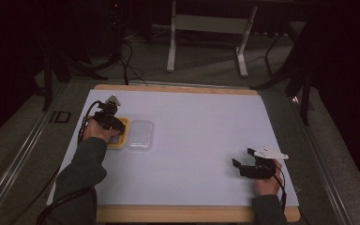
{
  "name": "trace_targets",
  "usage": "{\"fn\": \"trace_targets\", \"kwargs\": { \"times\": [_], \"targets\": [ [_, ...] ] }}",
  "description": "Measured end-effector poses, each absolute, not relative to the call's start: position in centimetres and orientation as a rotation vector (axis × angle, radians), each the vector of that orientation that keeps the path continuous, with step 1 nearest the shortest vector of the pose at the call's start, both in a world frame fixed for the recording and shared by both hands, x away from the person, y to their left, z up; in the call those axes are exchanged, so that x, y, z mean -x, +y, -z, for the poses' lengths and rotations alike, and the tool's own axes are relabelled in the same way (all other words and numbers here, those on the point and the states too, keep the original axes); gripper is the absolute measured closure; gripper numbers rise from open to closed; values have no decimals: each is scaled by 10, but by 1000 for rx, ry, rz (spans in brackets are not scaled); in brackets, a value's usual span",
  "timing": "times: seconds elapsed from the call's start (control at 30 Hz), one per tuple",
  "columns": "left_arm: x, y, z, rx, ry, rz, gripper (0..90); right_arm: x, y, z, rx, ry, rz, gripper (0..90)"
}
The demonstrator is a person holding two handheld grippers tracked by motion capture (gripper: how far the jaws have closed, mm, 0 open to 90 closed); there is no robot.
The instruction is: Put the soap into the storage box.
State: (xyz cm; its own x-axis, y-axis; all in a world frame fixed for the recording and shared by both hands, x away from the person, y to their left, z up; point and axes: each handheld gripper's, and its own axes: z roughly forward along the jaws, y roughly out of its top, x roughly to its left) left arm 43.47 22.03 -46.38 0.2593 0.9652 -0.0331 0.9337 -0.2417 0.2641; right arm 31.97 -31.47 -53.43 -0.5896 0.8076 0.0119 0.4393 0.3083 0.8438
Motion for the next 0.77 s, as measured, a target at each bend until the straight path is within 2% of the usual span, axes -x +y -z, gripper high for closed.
{"fn": "trace_targets", "kwargs": {
  "times": [0.17, 0.33, 0.67, 0.77],
  "targets": [
    [-427, 221, 458, -2304, 1691, -229, 377, -320, -315, 534, -1111, 2165, -1198, 164],
    [-413, 217, 455, -2375, 1582, -307, 365, -320, -315, 534, -1109, 2166, -1197, 164],
    [-390, 210, 453, -2400, 1412, -358, 369, -320, -314, 534, -1112, 2172, -1193, 164],
    [-378, 202, 449, -2457, 1314, -446, 371, -320, -314, 534, -1114, 2173, -1196, 165]
  ]
}}
